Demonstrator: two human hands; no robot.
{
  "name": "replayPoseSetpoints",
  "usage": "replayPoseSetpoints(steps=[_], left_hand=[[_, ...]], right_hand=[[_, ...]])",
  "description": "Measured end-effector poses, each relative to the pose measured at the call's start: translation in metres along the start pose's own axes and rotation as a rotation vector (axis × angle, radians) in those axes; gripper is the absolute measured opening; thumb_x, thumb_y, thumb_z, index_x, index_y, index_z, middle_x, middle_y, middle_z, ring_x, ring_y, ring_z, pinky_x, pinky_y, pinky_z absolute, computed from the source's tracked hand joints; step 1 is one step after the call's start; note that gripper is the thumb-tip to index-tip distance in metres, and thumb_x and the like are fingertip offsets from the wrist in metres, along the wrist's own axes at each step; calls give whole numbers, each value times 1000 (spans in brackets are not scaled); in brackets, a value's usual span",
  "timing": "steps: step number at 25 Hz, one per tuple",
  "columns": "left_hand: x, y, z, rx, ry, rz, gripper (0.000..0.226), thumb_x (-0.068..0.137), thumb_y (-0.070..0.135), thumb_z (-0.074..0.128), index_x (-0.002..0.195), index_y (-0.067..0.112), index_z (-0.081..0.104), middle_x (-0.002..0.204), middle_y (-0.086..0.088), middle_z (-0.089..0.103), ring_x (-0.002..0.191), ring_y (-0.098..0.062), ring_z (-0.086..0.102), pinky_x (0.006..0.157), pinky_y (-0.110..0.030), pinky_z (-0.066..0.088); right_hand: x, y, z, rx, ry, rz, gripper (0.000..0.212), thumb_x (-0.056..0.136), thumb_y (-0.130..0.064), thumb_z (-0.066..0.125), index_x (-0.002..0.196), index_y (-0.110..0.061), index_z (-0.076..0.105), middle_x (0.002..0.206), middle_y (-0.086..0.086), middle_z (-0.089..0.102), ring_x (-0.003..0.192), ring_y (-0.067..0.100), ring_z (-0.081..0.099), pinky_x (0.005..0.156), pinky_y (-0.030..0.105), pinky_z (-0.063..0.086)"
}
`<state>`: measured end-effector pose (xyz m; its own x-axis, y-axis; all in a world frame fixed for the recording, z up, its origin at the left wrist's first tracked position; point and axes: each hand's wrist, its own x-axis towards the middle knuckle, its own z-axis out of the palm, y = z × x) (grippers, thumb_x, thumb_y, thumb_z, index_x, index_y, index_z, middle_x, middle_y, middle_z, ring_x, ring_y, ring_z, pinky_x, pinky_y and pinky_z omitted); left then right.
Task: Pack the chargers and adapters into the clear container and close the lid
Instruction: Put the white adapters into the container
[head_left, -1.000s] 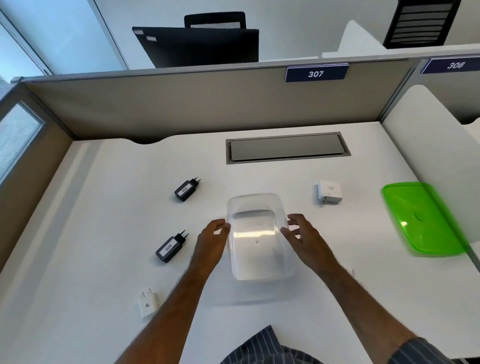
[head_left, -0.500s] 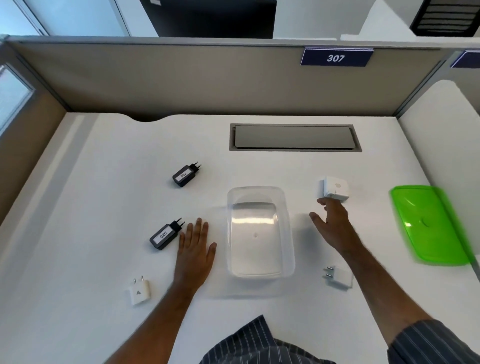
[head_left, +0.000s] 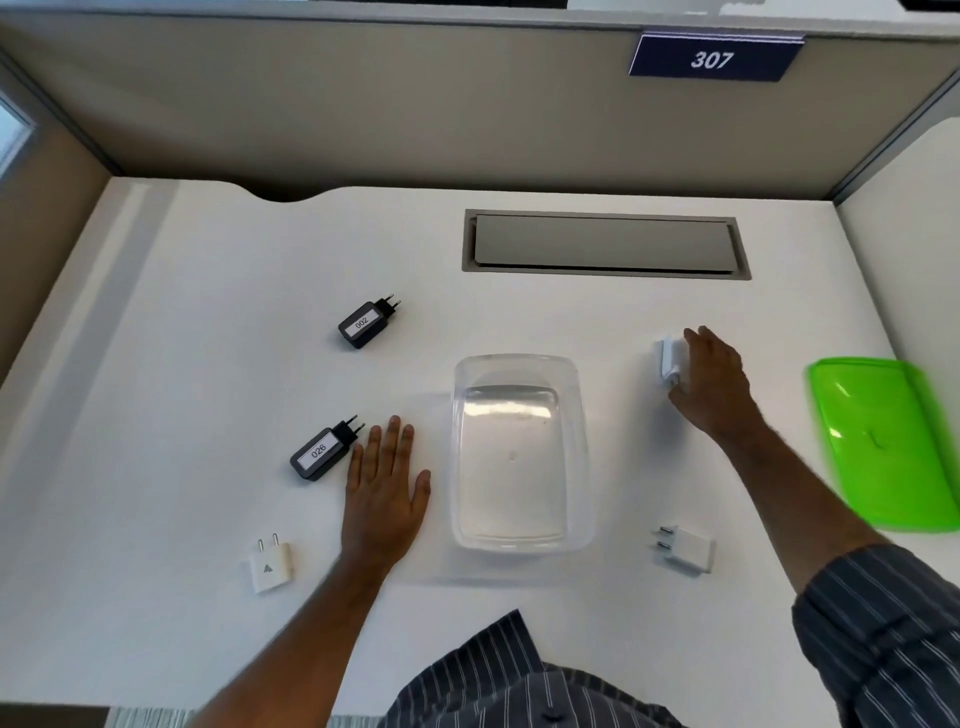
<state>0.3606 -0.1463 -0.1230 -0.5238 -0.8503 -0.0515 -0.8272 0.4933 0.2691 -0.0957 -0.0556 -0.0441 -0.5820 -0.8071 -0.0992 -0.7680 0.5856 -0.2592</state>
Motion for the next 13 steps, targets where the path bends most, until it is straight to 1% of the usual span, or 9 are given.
replayPoseSetpoints(steps=[1, 3, 5, 6, 9, 13], left_hand=[[0, 0, 0, 6, 1, -2, 70, 104, 45, 34, 165, 19, 13, 175, -2, 10, 162, -24, 6, 131, -48, 10], [-1, -1, 1, 16, 4, -5, 70, 104, 44, 35, 165, 19, 13, 175, -2, 10, 162, -24, 7, 131, -49, 11], [-1, -1, 2, 15, 3, -9, 70, 104, 44, 35, 165, 19, 12, 175, -2, 9, 162, -23, 6, 131, -49, 12], [-1, -1, 2, 12, 2, -10, 70, 104, 44, 34, 165, 20, 11, 175, -1, 9, 162, -23, 5, 131, -49, 12], [0, -3, 4, 6, 3, -13, 70, 104, 45, 33, 165, 22, 9, 175, 0, 7, 162, -21, 4, 131, -49, 12], [0, -3, 5, 4, 4, -10, 69, 104, 46, 30, 165, 23, 8, 175, 1, 6, 162, -20, 3, 131, -48, 10]], right_hand=[[4, 1, 0, -48, -29, -15, 72, 84, -12, 69, 148, 0, 37, 154, 24, 35, 139, 46, 35, 108, 56, 39], [12, 0, -2, -142, -91, -49, 67, 84, -13, 67, 144, -4, 39, 151, 20, 38, 133, 44, 39, 98, 57, 45], [18, -1, -4, -197, -130, -63, 58, 82, -12, 65, 135, -7, 42, 139, 15, 45, 124, 41, 45, 89, 56, 48], [20, -1, -5, -209, -137, -61, 53, 82, -12, 65, 130, -8, 43, 133, 13, 47, 121, 40, 47, 87, 55, 47], [21, 2, -3, -213, -106, -80, 47, 79, -7, 65, 121, -8, 47, 125, 11, 51, 117, 39, 51, 83, 52, 45], [20, 8, -3, -139, -54, -122, 45, 74, 3, 62, 115, -9, 48, 126, 11, 55, 117, 37, 52, 82, 47, 42]])
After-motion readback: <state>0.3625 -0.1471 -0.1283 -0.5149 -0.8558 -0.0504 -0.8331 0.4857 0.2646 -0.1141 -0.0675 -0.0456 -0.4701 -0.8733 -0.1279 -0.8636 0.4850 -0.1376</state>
